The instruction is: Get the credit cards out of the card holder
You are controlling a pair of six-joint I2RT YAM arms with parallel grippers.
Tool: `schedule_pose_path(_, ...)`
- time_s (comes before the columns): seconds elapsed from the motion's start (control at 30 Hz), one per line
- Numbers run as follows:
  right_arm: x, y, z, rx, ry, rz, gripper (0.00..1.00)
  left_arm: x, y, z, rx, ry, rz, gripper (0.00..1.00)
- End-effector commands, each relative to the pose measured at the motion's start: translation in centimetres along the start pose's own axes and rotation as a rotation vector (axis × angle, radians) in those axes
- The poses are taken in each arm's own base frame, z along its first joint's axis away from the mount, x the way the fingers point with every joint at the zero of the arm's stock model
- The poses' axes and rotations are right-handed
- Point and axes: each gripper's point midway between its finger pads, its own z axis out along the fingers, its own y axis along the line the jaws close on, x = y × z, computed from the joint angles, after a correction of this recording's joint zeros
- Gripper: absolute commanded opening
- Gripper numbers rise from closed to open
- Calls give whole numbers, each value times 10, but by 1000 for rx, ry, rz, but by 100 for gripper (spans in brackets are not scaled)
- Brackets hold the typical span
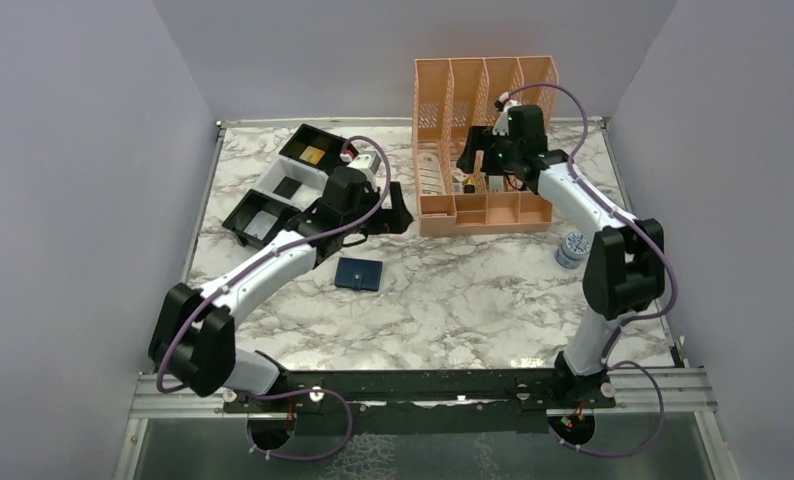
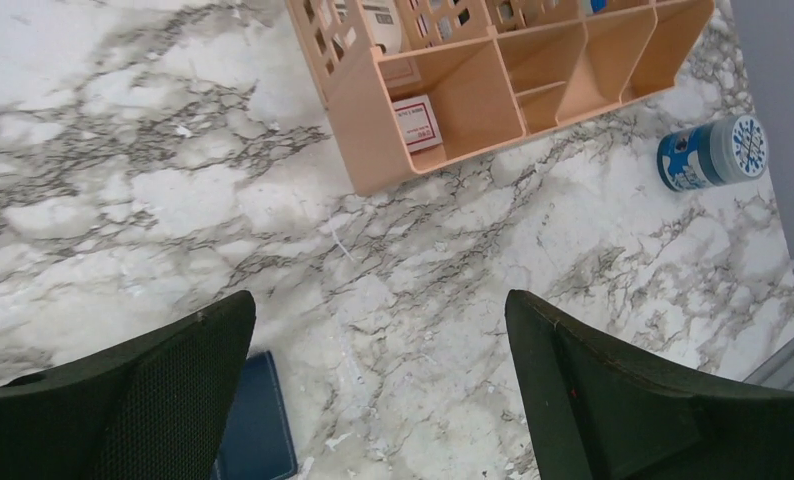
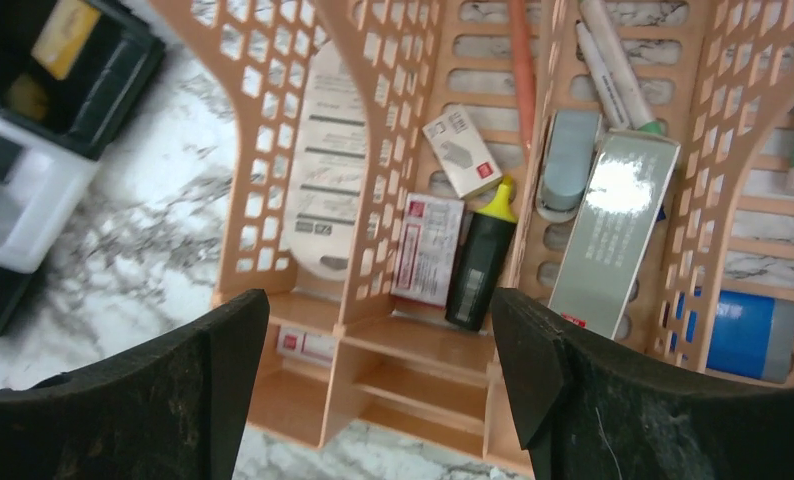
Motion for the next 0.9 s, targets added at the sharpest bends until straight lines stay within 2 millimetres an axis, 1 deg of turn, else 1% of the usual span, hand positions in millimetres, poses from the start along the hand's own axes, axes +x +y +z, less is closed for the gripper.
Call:
schedule_pose_path(0.0,-13,-18,23,183,-19,-47,82,-3,30,-35,-144,-58,25,99)
schedule_pose_path(0.07,-7,-27,34,219,4,-62,82,-2,33,-49,-157,-73,30,99)
schedule_pose_path(0.13,-3,-40,42,278,18,-87,82,2,38,-62,-176,-79,31,99)
schedule_pose_path(0.23,-6,-66,45,411,21,-141,82,6,44,-77,-200,-84,38,99)
schedule_pose_path(0.3,-4,-88,49,507,24,-195,83,10,51,-85,-231,-91,38,99)
schedule_pose_path(0.37,-3,-105,51,593,35,-217,83,13,57,-92,-258,-95,40,99)
schedule_pose_path(0.47,-1,-130,53,670,46,-218,83,18,65,-97,-286,-95,34,99)
schedule_pose_path(0.57,-5,-156,46,715,39,-167,83,21,68,-100,-298,-96,28,99)
schedule_pose_path(0.67,-8,-183,38,719,25,-117,83,24,71,-101,-309,-91,23,99)
schedule_pose_path(0.77,-7,-214,28,757,51,-93,83,25,71,-100,-309,-83,21,99)
schedule_pose_path(0.87,-6,-240,17,777,64,-55,83,25,70,-98,-306,-78,18,99)
